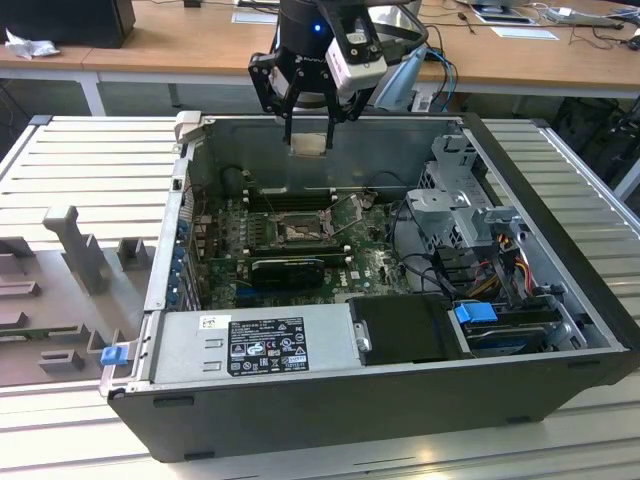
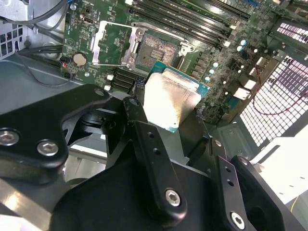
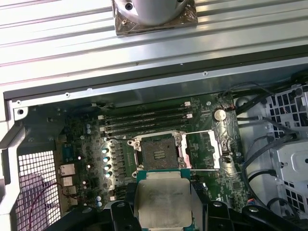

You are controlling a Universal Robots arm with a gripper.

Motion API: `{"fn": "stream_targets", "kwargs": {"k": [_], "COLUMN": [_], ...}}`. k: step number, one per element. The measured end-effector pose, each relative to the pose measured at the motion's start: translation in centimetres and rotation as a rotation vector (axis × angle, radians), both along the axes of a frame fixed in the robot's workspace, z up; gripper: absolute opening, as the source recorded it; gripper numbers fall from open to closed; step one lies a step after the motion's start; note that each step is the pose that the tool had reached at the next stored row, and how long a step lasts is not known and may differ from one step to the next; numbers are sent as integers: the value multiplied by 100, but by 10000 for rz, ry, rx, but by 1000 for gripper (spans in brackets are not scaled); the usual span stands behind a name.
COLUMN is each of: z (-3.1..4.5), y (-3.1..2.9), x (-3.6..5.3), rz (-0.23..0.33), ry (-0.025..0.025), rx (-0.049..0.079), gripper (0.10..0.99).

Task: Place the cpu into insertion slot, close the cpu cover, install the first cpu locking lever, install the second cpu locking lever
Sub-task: 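Place the cpu into insertion slot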

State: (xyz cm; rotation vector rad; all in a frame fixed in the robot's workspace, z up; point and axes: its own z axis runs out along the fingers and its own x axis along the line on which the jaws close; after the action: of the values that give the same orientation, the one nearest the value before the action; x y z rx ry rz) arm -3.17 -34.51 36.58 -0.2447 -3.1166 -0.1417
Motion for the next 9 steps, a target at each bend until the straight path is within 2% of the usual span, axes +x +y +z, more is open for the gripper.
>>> {"fn": "stream_targets", "kwargs": {"k": [9], "z": [-2], "y": [0], "x": [0], "rz": [-102], "ry": [1], "rx": [-1], "gripper": [529]}}
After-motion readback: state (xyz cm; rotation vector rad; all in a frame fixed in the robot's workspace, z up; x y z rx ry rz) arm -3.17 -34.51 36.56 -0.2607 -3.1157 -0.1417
